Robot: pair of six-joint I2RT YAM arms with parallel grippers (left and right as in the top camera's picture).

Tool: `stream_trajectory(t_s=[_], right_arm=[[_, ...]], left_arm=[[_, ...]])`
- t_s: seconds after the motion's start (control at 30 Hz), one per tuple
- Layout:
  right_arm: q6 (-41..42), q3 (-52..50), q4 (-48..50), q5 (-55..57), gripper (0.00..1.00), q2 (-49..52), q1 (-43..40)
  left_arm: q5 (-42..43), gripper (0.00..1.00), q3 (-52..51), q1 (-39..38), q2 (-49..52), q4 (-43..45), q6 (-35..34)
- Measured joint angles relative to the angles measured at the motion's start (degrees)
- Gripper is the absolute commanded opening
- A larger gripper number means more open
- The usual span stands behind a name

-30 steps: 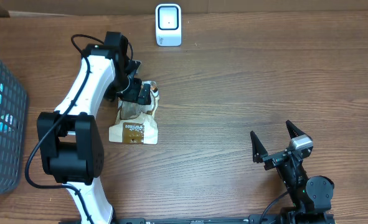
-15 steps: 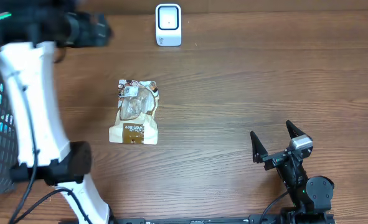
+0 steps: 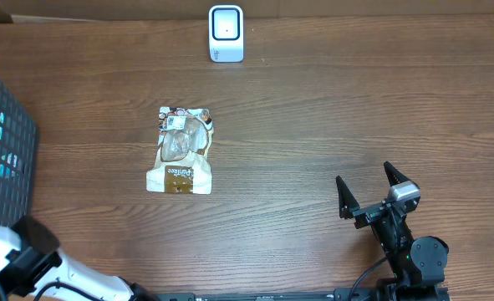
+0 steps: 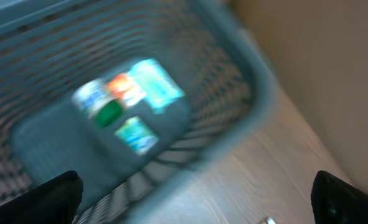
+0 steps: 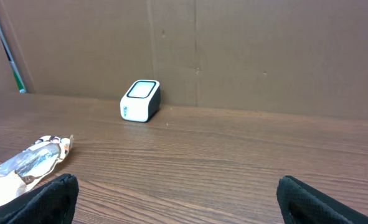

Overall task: Scan the item barcode
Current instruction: 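Reach the left gripper into the basket and grasp the green-lidded jar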

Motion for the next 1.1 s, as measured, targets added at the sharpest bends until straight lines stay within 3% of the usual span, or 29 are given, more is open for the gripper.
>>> stream_trajectory(t_s=[0.2,0.63,0.83,1.1], right_arm=[[0.0,0.0,0.0,0.0,1.0,0.0,0.0],[0.0,0.0,0.0,0.0,1.0,0.0,0.0],[0.0,0.0,0.0,0.0,1.0,0.0,0.0],[0.0,0.0,0.0,0.0,1.0,0.0,0.0]], left_arm=[[-3.3,1.0,-13.5,9.6,0.4,5.3,-6.2],[-6.9,1.0,-43.3,9.4,1.8,35.2,-7.5],[-7.2,1.0,-51.0,6.8,2.1,47.1,-7.0],[-11.9,1.0,-51.3,3.7,7.9,47.0,-7.4]])
